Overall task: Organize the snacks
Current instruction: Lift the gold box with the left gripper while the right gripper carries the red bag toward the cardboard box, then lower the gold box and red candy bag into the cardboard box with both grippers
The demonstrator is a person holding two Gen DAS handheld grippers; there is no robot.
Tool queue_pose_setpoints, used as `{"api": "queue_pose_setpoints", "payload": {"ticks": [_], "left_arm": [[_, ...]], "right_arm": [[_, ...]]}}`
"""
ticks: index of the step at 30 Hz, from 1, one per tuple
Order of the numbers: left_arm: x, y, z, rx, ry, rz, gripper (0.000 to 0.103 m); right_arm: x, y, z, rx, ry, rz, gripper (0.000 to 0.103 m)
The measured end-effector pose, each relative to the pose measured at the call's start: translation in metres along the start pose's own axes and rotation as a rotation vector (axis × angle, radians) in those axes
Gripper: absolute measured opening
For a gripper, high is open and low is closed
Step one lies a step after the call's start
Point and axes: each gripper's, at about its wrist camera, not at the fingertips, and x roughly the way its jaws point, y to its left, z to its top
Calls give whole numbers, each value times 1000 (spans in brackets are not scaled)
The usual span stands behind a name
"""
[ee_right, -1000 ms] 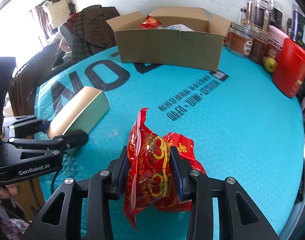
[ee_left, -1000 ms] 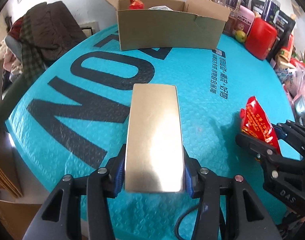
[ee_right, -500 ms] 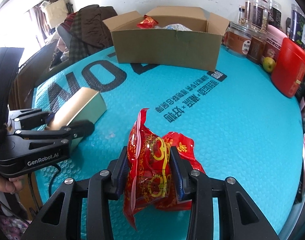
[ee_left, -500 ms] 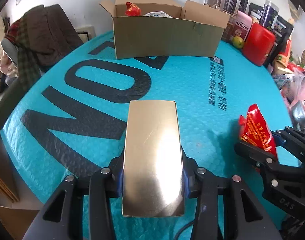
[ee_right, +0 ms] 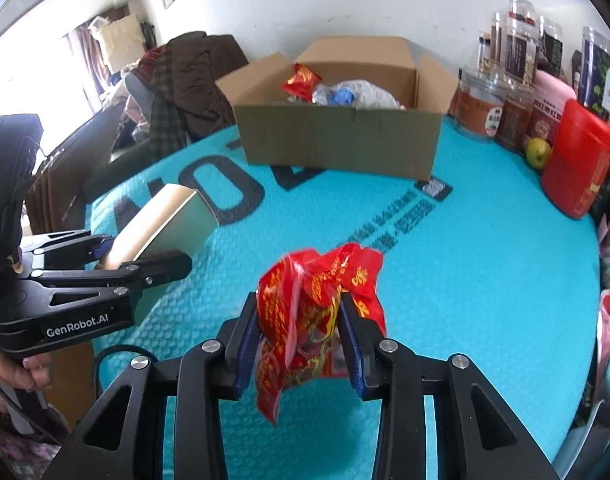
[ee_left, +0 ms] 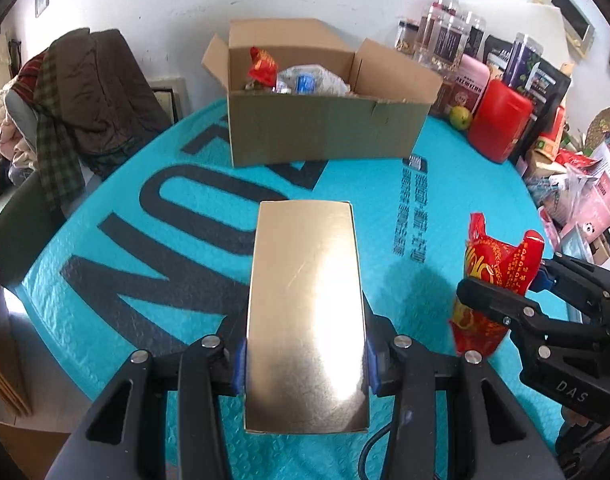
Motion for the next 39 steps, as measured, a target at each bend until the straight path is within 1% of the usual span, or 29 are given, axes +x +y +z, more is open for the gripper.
{"api": "queue_pose_setpoints", "payload": {"ticks": [6,13,19,24,31,39], "left_arm": [[-15,-5,15,13,-53,-22,43],[-27,-9,39,26,-115,-28,43],[-37,-12,61,27,-176,-20,43],[-43,-11,84,26,-232,5,43],[-37,-3,116,13,-266,34,43],[-12,5,152,3,-276,63,43]], "right_arm": [[-11,1,19,-9,-38,0,37],[-22,-2,44,-20,-94,4,37],[-29,-6,74,-41,-157,-3,37],[-32,-11,98,-57,-201,-1,37],[-25,-20,135,-84,-242,-5,37],[-3,-33,166,-105,-257,-5,37]]}}
